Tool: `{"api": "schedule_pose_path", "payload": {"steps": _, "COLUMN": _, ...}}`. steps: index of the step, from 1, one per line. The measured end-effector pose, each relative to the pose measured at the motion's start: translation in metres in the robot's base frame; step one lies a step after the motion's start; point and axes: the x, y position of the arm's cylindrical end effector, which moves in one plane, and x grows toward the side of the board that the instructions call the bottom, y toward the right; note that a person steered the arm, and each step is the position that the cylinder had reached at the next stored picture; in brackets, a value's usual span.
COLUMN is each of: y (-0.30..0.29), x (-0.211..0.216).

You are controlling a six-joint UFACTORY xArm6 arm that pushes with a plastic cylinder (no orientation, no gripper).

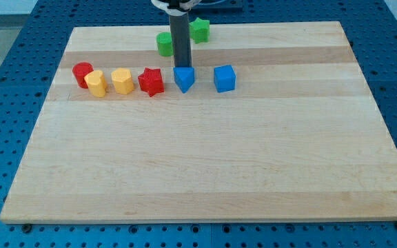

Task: Push the green circle right and down a bit

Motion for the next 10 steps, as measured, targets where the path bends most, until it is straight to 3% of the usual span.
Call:
{"api": "schedule_pose_path", "payload": {"steps": 3, "y": -0.094, "x": -0.023}}
{"api": "schedule_pose_path", "payload": {"steps": 5, "y": -0.097, "x": -0.077}}
{"api": "schedule_pose_path", "payload": {"steps": 6, "y": -0.086, "x": -0.077}}
{"api": "schedule_pose_path", "payload": {"steps": 10, "y": 0.07, "x": -0.077}}
